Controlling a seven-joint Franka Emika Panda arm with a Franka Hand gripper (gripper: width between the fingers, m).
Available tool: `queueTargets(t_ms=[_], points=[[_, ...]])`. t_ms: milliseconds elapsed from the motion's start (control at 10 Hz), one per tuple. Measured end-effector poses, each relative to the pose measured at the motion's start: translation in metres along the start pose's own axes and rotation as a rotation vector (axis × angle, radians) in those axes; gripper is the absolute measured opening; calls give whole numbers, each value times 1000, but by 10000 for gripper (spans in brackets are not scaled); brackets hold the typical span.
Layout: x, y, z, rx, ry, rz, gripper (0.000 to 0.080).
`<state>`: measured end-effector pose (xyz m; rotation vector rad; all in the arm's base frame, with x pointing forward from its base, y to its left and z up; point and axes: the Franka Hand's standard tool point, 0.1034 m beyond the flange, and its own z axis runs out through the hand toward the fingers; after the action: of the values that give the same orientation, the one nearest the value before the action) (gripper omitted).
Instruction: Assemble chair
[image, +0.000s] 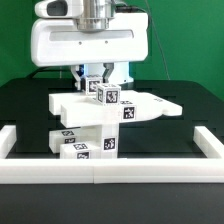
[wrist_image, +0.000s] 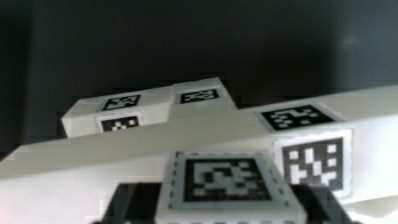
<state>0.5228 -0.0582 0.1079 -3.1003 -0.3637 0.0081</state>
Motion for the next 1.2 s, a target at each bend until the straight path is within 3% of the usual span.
queueTargets(t_ms=[500, 800, 1200], points=[[-1, 2, 1, 4, -2, 446, 269], [-1, 3, 2, 30, 2, 795, 271], [0, 2, 2, 35, -2, 1051, 271]])
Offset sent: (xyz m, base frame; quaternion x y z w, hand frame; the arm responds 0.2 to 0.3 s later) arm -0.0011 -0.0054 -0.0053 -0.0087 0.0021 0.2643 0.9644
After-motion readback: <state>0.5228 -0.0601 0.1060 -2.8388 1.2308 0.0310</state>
